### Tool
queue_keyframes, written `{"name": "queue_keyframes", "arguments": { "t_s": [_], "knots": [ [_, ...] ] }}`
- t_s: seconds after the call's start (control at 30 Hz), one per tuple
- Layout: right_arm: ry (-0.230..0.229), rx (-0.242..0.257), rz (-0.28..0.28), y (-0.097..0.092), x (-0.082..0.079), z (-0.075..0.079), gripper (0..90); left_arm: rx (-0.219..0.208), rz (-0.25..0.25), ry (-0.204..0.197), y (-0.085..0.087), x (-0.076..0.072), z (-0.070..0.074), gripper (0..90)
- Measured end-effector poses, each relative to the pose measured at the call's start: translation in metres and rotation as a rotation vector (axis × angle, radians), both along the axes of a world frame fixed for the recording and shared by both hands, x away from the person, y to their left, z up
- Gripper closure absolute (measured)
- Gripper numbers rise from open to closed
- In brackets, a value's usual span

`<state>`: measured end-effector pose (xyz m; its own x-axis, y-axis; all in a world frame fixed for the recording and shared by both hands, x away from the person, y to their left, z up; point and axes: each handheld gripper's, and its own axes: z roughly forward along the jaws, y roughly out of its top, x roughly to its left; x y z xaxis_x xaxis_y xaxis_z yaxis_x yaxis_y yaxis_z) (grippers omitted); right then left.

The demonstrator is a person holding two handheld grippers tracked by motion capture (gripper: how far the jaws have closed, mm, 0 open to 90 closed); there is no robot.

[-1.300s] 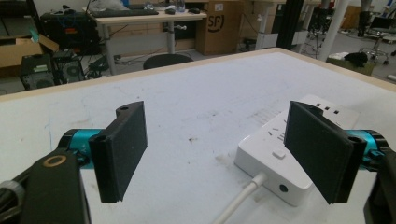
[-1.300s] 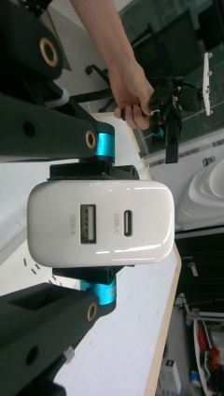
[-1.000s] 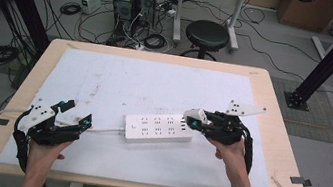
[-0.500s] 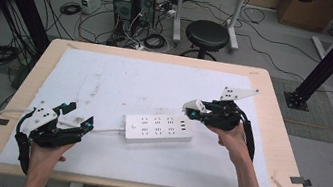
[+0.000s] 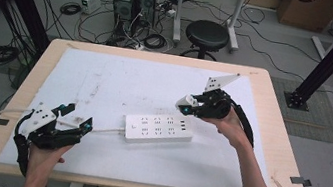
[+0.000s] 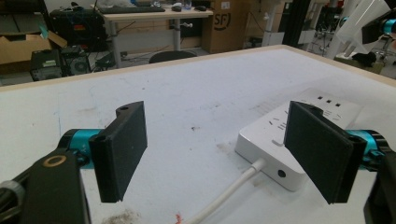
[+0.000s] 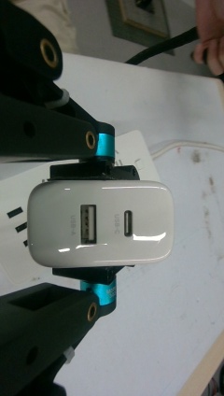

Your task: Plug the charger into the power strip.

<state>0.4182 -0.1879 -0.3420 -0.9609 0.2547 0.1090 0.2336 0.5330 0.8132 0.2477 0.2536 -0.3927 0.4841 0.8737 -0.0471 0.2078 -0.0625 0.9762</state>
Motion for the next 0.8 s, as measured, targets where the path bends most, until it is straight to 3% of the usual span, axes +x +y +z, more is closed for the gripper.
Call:
{"name": "queue_keyframes", "arguments": {
  "t_s": [0.03,0.13,0.3,0.6,0.7,0.8],
  "knots": [
    [-0.003,-0.031,0.017,0.003,0.004,0.001,63.0,-0.004,0.003,0.0,0.0,0.0,0.0,21.4],
    [-0.002,-0.061,0.037,0.006,0.009,0.001,63.0,0.0,0.007,0.004,0.0,0.0,-0.001,21.4],
    [0.009,-0.039,0.053,0.005,0.019,-0.003,63.1,0.003,0.007,0.006,0.001,0.0,-0.001,21.4],
    [0.011,-0.1,0.042,0.004,0.025,-0.01,63.1,-0.001,0.003,0.014,-0.001,0.002,-0.004,21.4],
    [-0.023,-0.148,0.067,0.011,0.019,0.001,63.0,0.003,-0.002,0.014,-0.003,0.002,-0.005,21.4],
    [-0.029,-0.135,0.086,0.013,0.024,0.011,63.1,-0.001,-0.005,0.011,-0.005,0.003,-0.005,21.4]
  ]
}}
